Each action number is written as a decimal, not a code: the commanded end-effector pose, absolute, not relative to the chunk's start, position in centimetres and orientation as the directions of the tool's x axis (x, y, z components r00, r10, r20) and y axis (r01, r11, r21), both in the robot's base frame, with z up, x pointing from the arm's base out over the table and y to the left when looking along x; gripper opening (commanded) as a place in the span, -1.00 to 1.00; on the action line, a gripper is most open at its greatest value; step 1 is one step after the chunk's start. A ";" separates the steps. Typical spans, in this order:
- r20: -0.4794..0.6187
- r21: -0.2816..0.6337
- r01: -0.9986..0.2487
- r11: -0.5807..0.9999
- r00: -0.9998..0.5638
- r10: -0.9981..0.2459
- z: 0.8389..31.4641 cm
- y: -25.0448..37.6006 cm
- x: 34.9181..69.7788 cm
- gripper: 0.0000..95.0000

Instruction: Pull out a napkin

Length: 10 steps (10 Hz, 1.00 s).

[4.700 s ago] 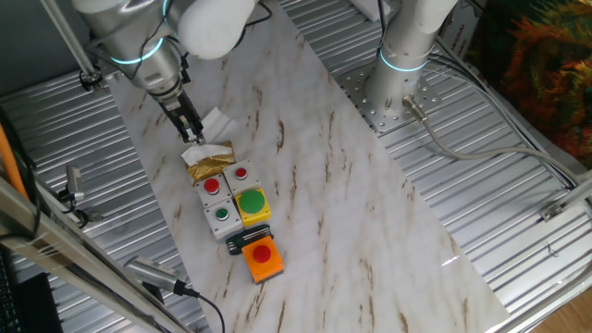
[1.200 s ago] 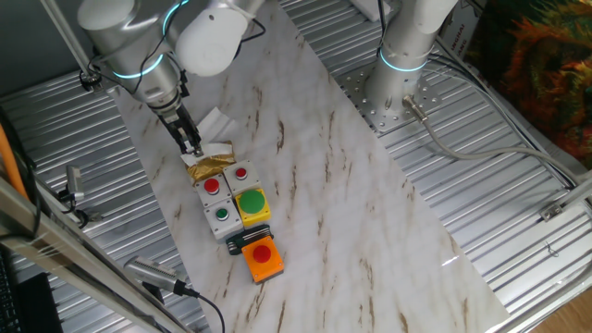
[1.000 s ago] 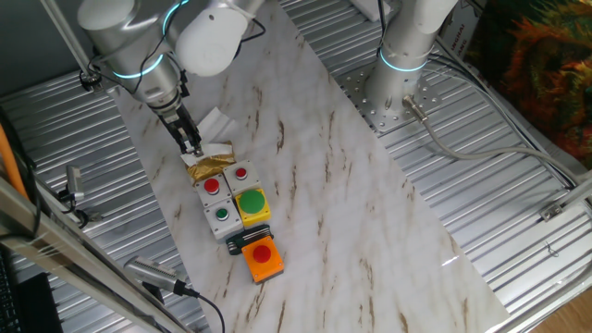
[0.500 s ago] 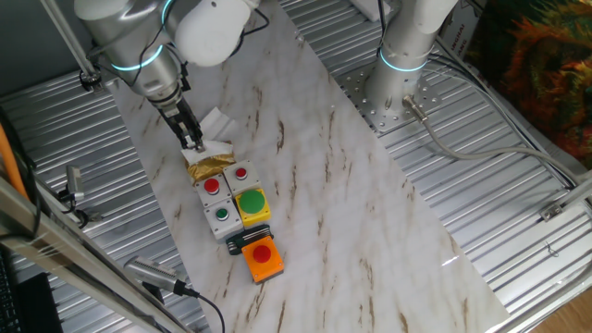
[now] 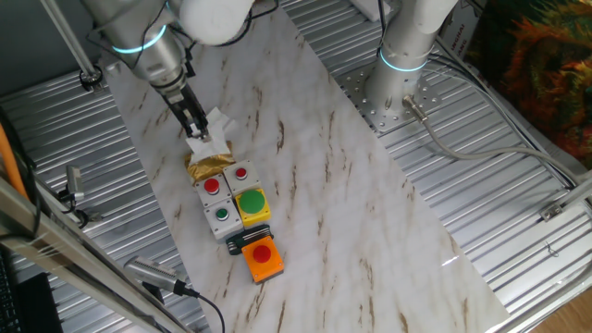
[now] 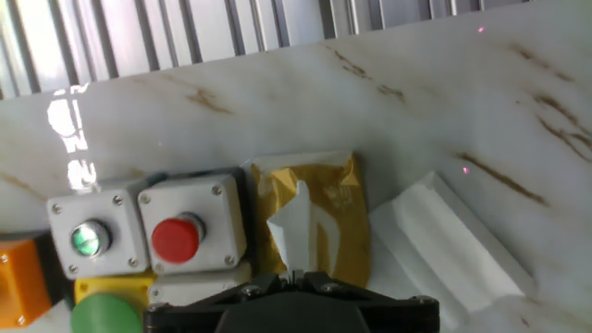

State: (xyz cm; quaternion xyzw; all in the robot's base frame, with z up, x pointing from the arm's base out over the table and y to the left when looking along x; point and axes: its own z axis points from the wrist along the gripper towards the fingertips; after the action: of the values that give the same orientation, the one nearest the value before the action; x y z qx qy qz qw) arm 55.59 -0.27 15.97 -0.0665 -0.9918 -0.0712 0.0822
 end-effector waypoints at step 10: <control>0.224 0.124 0.137 0.983 -0.969 0.107 22.5 -1.0 54.1 -1.00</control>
State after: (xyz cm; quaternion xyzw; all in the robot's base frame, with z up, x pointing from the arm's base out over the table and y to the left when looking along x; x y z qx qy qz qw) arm 54.17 -1.03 22.58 -0.0614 -0.9896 -0.0693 0.1099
